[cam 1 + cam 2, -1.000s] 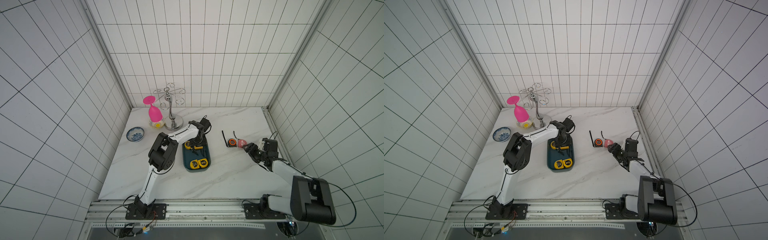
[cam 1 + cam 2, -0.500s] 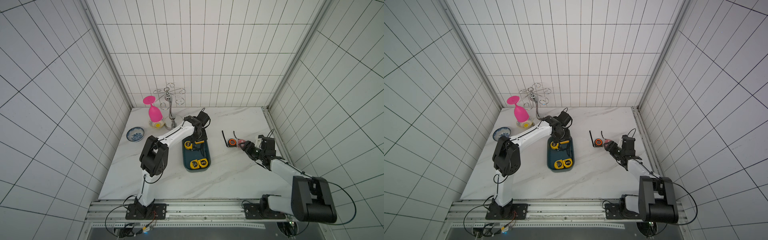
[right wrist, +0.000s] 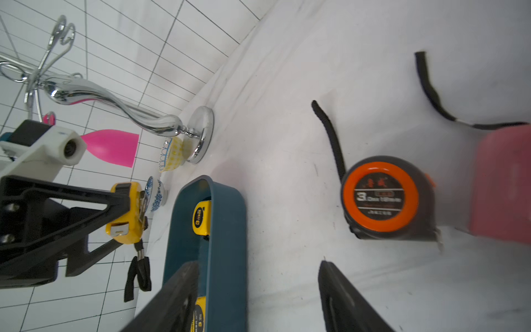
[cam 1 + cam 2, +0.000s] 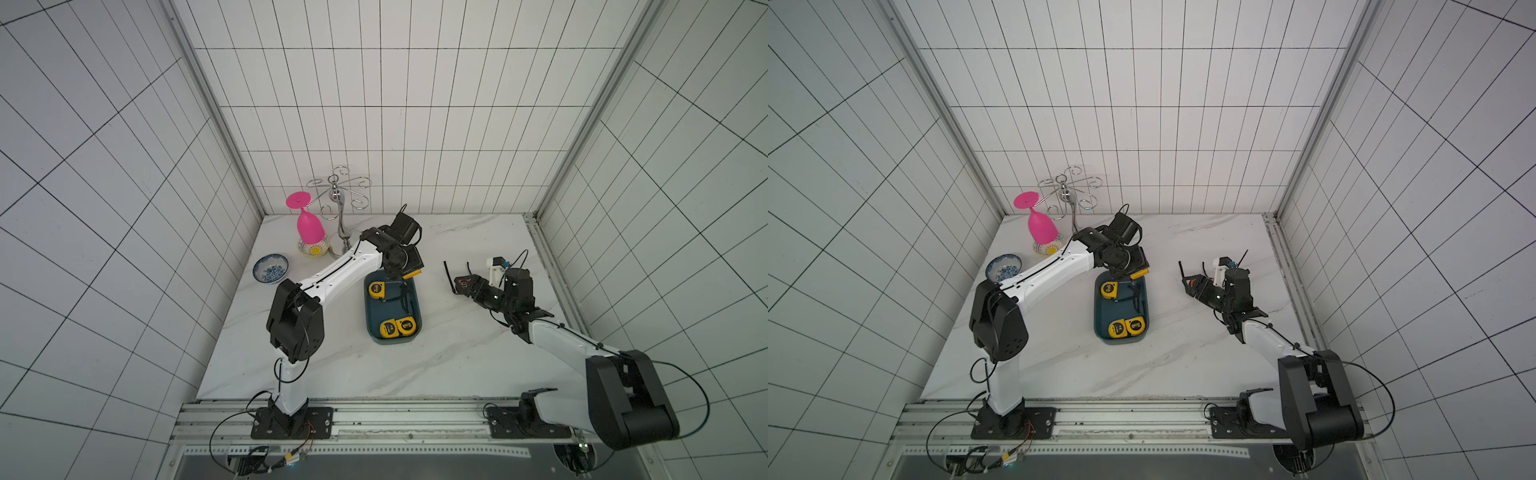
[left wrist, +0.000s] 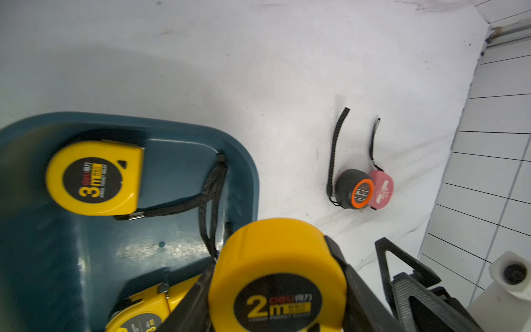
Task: Take the tape measure out of the storage box
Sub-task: Pick up the tape measure from the storage box, then place the tape measure at the center of the board.
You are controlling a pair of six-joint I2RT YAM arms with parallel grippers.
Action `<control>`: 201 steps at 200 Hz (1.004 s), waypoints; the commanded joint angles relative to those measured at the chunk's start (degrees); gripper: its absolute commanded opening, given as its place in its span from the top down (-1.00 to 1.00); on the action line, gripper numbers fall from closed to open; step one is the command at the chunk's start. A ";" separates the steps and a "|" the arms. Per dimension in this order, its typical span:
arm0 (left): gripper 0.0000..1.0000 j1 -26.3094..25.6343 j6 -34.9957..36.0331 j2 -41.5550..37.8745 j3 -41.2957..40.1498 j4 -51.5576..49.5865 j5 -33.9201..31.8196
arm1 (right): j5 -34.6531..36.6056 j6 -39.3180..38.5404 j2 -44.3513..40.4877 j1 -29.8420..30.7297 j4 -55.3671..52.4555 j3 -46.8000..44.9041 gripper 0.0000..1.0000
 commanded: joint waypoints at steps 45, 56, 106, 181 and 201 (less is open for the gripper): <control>1.00 -1.50 -3.93 0.97 2.33 6.73 6.04 | -3.87 0.96 2.36 5.47 16.44 -0.14 -0.48; 1.00 -1.54 -4.14 1.05 2.33 7.36 6.53 | -4.09 1.24 3.14 6.06 18.54 -0.22 -0.49; 1.00 -1.61 -5.20 1.76 2.77 8.56 8.23 | -4.45 1.78 6.33 8.41 24.02 0.10 -0.50; 1.00 -2.11 -6.08 1.38 2.65 9.93 11.98 | -4.39 1.88 10.17 10.13 28.85 1.53 -0.45; 1.00 -1.94 -6.64 0.73 2.12 10.78 13.37 | -3.99 2.14 10.73 10.21 30.42 1.32 -0.38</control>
